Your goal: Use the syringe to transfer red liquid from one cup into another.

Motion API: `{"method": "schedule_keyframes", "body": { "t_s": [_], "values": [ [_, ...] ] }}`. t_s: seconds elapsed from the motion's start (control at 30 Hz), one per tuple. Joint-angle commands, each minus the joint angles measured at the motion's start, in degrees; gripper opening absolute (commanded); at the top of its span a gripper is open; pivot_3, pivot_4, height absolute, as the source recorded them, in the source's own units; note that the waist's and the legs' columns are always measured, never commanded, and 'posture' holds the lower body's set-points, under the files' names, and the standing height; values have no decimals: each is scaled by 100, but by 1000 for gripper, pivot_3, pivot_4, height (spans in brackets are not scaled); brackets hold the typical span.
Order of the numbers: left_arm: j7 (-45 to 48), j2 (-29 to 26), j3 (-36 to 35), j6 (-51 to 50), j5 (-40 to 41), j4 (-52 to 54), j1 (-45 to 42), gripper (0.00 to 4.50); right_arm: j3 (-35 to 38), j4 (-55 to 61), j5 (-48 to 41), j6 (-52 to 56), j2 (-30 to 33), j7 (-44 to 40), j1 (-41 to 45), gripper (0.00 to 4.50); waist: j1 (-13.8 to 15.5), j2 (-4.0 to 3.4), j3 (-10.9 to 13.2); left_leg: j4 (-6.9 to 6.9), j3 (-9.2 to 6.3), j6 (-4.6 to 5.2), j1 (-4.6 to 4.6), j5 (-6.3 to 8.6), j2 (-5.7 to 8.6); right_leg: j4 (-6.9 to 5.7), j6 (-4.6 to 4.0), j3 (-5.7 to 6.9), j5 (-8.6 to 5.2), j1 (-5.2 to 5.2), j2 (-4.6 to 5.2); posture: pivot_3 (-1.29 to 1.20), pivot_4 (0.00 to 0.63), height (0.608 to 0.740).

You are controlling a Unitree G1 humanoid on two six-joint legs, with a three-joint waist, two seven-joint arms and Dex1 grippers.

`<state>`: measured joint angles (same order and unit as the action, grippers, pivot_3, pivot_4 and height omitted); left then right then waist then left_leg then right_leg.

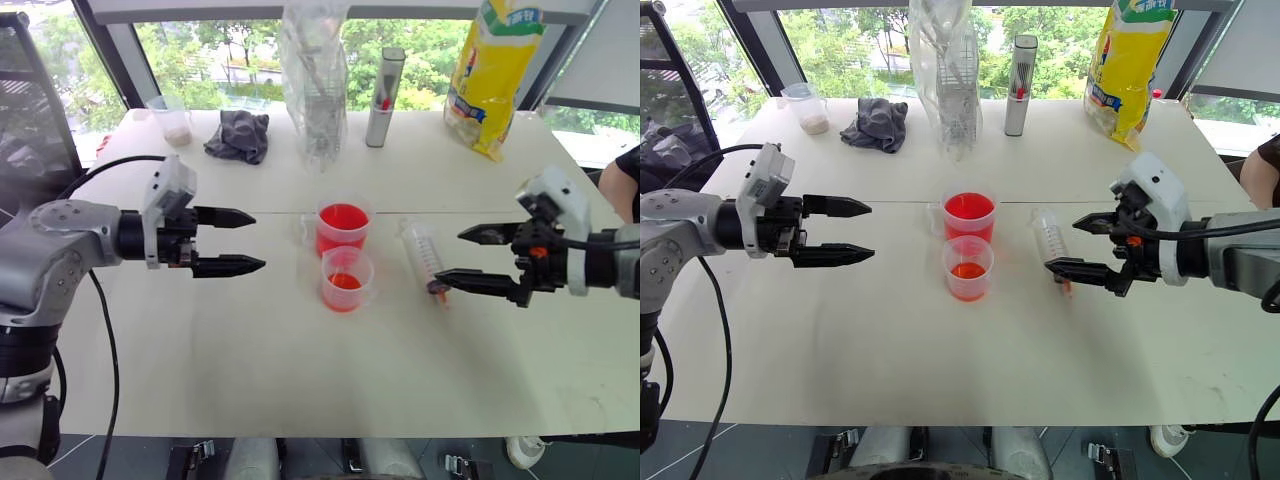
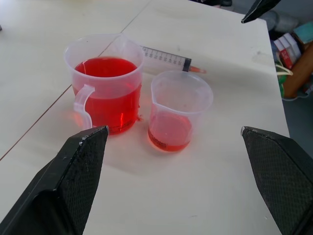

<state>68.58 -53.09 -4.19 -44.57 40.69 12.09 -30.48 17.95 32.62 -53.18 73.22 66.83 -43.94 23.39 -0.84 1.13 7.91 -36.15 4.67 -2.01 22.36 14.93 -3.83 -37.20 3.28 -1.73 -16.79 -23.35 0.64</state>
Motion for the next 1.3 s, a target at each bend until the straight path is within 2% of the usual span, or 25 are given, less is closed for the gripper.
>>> {"method": "schedule_keyframes", "body": {
  "t_s": [0.03, 0.8, 0.97, 1.1, 1.2, 1.3],
  "values": [
    [21, -102, -213, -1, 109, 154, -98, 4500, 75, 14, 13, -127, 135, -45, 32, 4419, 1, 0, 0, 0, 0, 0, 0, 0, 0, 0, 0, 0, 0, 0, 0, 0, 150, 740],
    [-5, -117, -186, 10, 120, 140, -150, 4500, -7, -19, 23, -131, 143, -26, 30, 4419, 1, 0, 0, 0, 0, 0, 0, 0, 0, 0, 0, 0, 0, 0, 0, 0, 150, 740],
    [-34, -95, -170, 4, 116, 142, -179, 4500, -232, -104, 159, -168, 175, 30, 158, 4419, -1, 0, 0, -1, 0, 0, 0, 0, 0, 0, 0, 0, 0, 0, 0, 0, 150, 740],
    [-39, -68, -131, 20, 94, 115, -222, 4500, -864, -645, 245, 459, 2, 391, 932, 4419, -26, 0, 0, -2, 2, 0, -1, 0, 0, -2, 0, -2, 0, 0, 0, 0, 150, 740],
    [-49, -7, -83, 48, 80, 105, -245, 4500, -1590, -1584, 601, 1241, -447, 829, 2027, 4419, -49, -1, 0, -4, 6, 0, -6, 0, 0, -6, -2, -9, 1, -1, -1, 0, 150, 740],
    [-45, 58, -49, 101, 53, 75, -243, 4500, -2140, -3086, 1143, 1864, -1149, 1295, 3161, 4419, -37, -1, 0, -3, 6, 0, -5, 0, 0, -6, -4, -11, 0, -4, -5, 0, 150, 740]
  ]
}}
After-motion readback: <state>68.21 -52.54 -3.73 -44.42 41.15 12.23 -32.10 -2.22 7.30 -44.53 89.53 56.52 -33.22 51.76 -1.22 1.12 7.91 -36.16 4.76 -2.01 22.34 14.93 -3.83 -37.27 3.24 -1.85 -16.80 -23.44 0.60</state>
